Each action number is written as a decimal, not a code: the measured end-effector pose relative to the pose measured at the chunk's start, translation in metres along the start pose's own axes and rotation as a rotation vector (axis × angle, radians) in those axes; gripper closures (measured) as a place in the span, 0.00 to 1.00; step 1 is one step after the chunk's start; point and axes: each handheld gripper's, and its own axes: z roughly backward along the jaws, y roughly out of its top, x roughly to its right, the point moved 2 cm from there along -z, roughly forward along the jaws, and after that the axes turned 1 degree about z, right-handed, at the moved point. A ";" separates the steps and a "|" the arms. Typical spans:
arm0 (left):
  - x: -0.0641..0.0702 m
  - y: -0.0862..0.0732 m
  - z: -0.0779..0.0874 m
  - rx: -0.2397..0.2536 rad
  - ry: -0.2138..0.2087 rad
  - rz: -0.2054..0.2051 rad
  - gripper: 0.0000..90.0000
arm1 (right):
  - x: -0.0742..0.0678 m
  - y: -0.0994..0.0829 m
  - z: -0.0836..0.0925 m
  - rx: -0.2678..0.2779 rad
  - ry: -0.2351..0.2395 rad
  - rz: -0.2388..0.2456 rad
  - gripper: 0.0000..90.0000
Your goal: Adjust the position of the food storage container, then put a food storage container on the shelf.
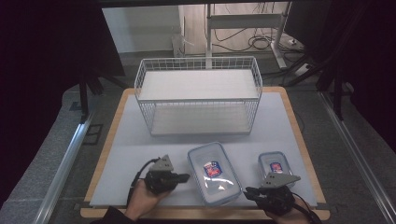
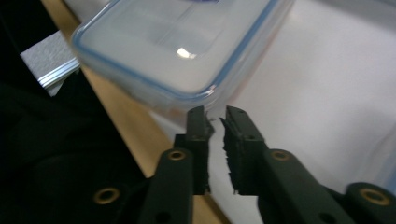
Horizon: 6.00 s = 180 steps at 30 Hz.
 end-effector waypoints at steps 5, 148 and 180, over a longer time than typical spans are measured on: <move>-0.043 0.015 -0.012 0.004 0.104 0.040 1.00 | -0.012 -0.002 -0.009 -0.042 0.064 0.020 0.96; -0.020 -0.044 0.044 0.038 0.341 0.035 0.04 | 0.079 0.009 -0.003 0.076 -0.282 -0.107 0.16; -0.046 -0.005 0.028 0.068 0.161 0.139 0.02 | 0.069 0.052 -0.042 0.080 -0.084 -0.089 0.02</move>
